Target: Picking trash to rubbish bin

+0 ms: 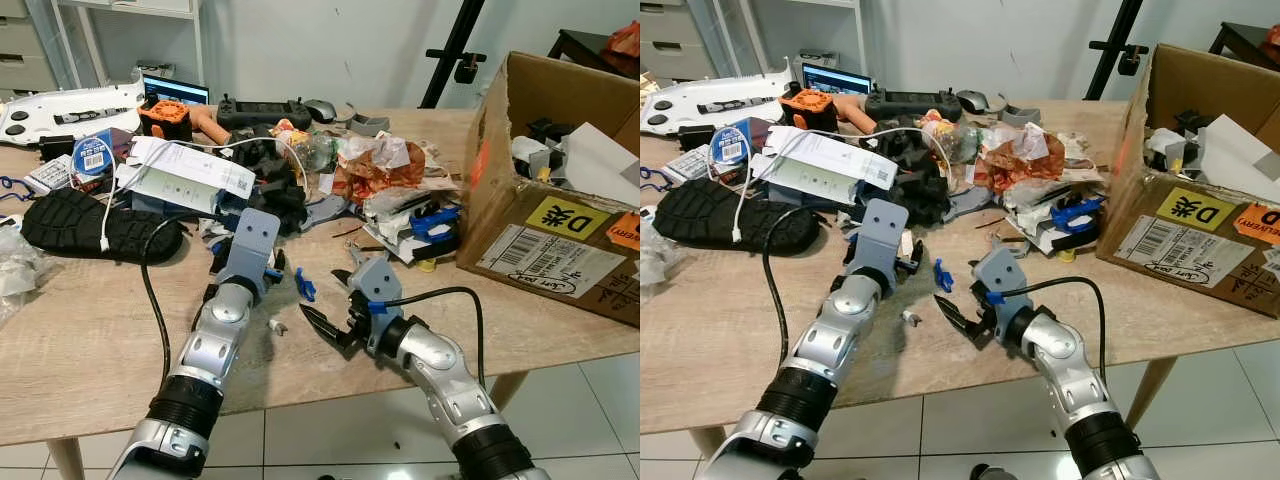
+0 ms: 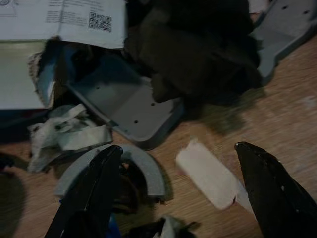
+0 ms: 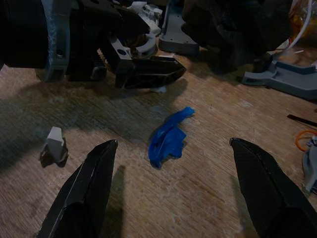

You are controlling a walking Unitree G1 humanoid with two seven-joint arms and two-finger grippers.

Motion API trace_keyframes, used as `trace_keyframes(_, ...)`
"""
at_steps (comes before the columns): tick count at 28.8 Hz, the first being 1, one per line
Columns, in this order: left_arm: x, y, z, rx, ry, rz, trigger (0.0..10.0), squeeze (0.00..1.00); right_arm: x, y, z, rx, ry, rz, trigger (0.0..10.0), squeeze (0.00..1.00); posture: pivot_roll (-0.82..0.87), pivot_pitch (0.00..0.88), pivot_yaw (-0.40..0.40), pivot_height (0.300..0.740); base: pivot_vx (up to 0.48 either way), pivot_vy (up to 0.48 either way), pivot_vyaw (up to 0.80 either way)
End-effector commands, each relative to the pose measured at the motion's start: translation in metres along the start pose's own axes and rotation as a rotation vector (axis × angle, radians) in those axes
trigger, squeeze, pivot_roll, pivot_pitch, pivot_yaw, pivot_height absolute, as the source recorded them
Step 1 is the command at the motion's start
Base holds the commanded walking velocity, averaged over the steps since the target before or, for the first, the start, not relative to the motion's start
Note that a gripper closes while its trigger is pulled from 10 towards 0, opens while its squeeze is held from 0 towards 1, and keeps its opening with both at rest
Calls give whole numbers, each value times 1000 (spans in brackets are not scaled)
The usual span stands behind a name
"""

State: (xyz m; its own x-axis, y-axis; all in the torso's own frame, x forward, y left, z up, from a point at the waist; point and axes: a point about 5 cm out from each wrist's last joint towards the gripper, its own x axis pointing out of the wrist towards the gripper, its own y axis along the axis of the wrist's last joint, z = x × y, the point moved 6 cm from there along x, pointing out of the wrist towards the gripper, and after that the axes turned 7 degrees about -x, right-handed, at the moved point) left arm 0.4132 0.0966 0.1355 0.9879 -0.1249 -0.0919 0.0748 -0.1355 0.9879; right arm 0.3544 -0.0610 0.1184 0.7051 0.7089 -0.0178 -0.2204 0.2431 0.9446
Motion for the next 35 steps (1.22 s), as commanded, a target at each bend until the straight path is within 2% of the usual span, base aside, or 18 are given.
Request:
trace_keyframes(1, -2, -19, -6, 13, 26, -66, 10000, 0, -3, -3, -3, -6, 7, -9, 10000, 0, -39, 154, -84, 740, 0, 0, 0)
trace_keyframes(5, -2, -22, -5, -8, 25, -87, 10000, 0, -3, -3, -3, -7, 12, -12, 10000, 0, -38, 148, -84, 740, 0, 0, 0)
trace_keyframes(10, -8, -45, 17, -80, -95, -237, 10000, 0, -3, -4, -3, -16, 20, -20, 10000, 0, -39, 131, -83, 740, 0, 0, 0)
trace_keyframes(11, -9, -47, 19, -95, -105, -245, 5647, 0, -3, -4, -2, -17, 20, -21, 10000, 0, -39, 131, -83, 740, 0, 0, 0)
trace_keyframes(12, -10, -48, 22, -108, -116, -251, 0, 0, -3, -4, -2, -18, 20, -22, 10000, 0, -40, 128, -83, 740, 0, 0, 0)
trace_keyframes(21, -14, -52, 31, -122, -160, -263, 0, 0, -4, -5, 1, -29, 13, -28, 10000, 0, -41, 116, -82, 740, 0, 0, 0)
trace_keyframes(27, -13, -47, 25, -111, -140, -235, 0, 0, -4, -3, 2, -39, 9, -17, 10000, 0, -42, 107, -80, 740, 0, 0, 0)
trace_keyframes(29, -11, -36, 17, -115, -110, -185, 0, 0, -3, 3, 6, -32, -14, 14, 10000, 0, -41, 105, -80, 740, 0, 0, 0)
trace_keyframes(30, -9, -19, 8, -115, -92, -103, 0, 0, -3, 15, 13, 8, -62, 80, 10000, 0, -40, 98, -81, 740, 0, 0, 0)
trace_keyframes(31, -9, -19, 8, -115, -92, -103, 0, 0, -3, 15, 13, 8, -62, 80, 10000, 0, -40, 98, -81, 740, 0, 0, 0)
trace_keyframes(33, -9, -7, -1, -127, -81, -39, 0, 0, -3, 24, 19, 38, -99, 127, 10000, 0, -40, 98, -81, 740, 0, 0, 0)
trace_keyframes(34, -10, 5, -5, -165, -93, 23, 0, 0, -3, 30, 23, 51, -119, 157, 10000, 0, -40, 98, -81, 740, 0, 0, 0)
trace_keyframes(35, -13, 22, -14, -237, -108, 118, 0, 0, -4, 40, 29, 79, -156, 208, 10000, 0, -34, 91, -83, 740, 0, 0, 0)
